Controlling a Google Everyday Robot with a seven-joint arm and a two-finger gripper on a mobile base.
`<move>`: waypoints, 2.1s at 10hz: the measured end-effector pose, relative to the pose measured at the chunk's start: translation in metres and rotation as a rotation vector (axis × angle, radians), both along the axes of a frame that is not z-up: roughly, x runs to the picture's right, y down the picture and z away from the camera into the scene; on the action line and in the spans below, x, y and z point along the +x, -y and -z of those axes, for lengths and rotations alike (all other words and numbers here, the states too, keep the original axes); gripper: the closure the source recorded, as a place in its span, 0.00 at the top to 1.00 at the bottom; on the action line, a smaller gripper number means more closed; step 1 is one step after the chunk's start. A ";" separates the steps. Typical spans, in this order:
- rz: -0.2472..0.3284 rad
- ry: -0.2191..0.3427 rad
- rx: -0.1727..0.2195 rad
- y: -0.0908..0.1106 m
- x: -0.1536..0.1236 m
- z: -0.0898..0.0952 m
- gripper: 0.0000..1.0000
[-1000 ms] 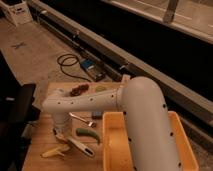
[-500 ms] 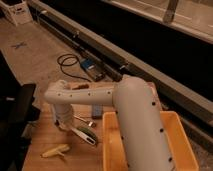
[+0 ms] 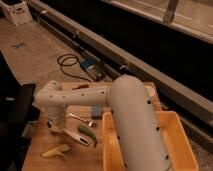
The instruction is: Wipe table surface with brush
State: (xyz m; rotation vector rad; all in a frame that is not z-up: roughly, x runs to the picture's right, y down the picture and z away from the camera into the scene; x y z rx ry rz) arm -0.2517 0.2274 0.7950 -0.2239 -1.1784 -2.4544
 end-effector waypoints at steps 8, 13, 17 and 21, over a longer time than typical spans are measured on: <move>-0.048 -0.084 -0.128 -0.045 0.051 -0.007 0.00; -0.034 -0.094 -0.129 -0.044 0.055 -0.005 0.00; -0.036 -0.095 -0.129 -0.044 0.055 -0.006 0.00; -0.037 -0.097 -0.128 -0.043 0.056 -0.006 0.00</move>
